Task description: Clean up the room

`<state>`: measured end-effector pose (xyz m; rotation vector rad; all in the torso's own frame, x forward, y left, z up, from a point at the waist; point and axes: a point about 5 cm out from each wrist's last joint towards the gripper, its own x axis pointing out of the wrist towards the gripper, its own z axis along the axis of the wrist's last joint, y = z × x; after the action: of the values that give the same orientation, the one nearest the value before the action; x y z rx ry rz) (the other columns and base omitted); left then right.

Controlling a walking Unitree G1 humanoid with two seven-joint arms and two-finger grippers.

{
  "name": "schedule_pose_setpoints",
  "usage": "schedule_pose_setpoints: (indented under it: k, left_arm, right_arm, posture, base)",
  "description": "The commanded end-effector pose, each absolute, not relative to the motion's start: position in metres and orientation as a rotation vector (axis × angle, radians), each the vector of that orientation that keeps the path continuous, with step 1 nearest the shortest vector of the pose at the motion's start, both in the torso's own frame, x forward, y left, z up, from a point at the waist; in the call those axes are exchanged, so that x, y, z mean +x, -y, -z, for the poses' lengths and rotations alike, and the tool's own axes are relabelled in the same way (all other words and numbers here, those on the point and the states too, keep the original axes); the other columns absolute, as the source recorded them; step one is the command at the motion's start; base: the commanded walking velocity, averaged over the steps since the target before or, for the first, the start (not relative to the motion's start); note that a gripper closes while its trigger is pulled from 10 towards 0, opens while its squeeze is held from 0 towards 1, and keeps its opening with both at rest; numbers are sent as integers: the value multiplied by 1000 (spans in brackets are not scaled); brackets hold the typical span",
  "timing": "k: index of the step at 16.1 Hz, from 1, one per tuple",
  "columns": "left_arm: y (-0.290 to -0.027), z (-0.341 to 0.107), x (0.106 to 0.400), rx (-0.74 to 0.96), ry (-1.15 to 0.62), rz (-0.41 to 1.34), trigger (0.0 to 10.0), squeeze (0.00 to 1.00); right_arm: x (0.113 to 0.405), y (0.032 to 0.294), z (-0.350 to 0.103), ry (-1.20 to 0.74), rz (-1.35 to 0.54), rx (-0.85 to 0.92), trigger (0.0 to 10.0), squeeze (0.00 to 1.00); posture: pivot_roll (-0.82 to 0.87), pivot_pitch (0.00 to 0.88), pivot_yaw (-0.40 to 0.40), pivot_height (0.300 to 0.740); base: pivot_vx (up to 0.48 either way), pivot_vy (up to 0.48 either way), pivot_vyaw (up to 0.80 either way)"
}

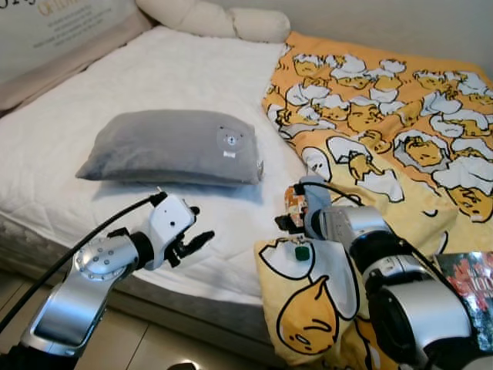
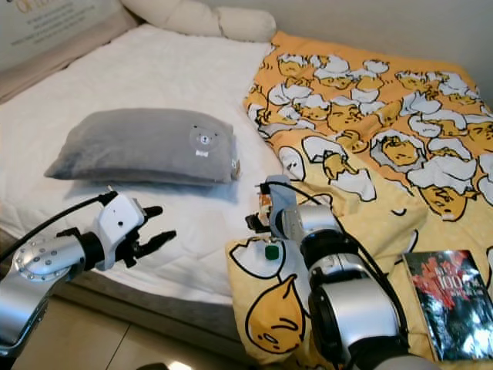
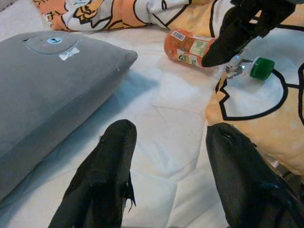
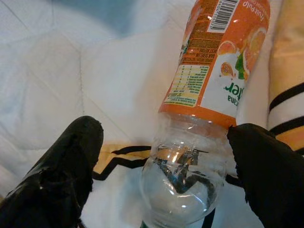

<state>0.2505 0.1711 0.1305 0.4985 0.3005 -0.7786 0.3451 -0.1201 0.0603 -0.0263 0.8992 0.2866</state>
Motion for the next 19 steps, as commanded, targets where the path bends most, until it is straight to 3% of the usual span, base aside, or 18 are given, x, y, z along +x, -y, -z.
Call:
schedule_pose_setpoints:
  k: [1, 4, 6, 7, 8, 13, 19]
  left_arm:
    - [-168, -132, 250, 509, -304, 798, 10000, 0]
    - [-168, -130, 248, 514, -323, 800, 10000, 0]
    - [-170, -130, 246, 519, -336, 805, 10000, 0]
    - [-171, -130, 246, 522, -339, 805, 10000, 0]
    - [-173, -131, 247, 524, -341, 805, 10000, 0]
    - [-172, -129, 250, 523, -345, 809, 10000, 0]
    - [-155, -112, 242, 468, -349, 826, 10000, 0]
  right_arm:
    - [343, 121, -53, -903, -267, -105, 10000, 0]
    - [339, 127, -43, -891, -170, -139, 10000, 0]
    - [336, 123, -37, -892, -141, -39, 10000, 0]
    - [335, 122, -35, -888, -125, -9, 4667, 0]
    - [335, 121, -35, -880, -120, 7, 0, 0]
    - [333, 124, -32, -877, -90, 53, 0, 0]
    - [323, 147, -18, -874, -5, 183, 0, 0]
  posture:
    - [102, 0, -45, 740]
    - [119, 0, -40, 740]
    - [132, 0, -35, 740]
    - [140, 0, -34, 740]
    - [142, 0, -30, 740]
    - [130, 0, -13, 740]
    - [83, 0, 2, 740]
  base:
    - [0, 0, 0]
    - [0, 0, 0]
    - [0, 0, 0]
    - [0, 0, 0]
    - [0, 0, 0]
    - [0, 0, 0]
    - [0, 0, 0]
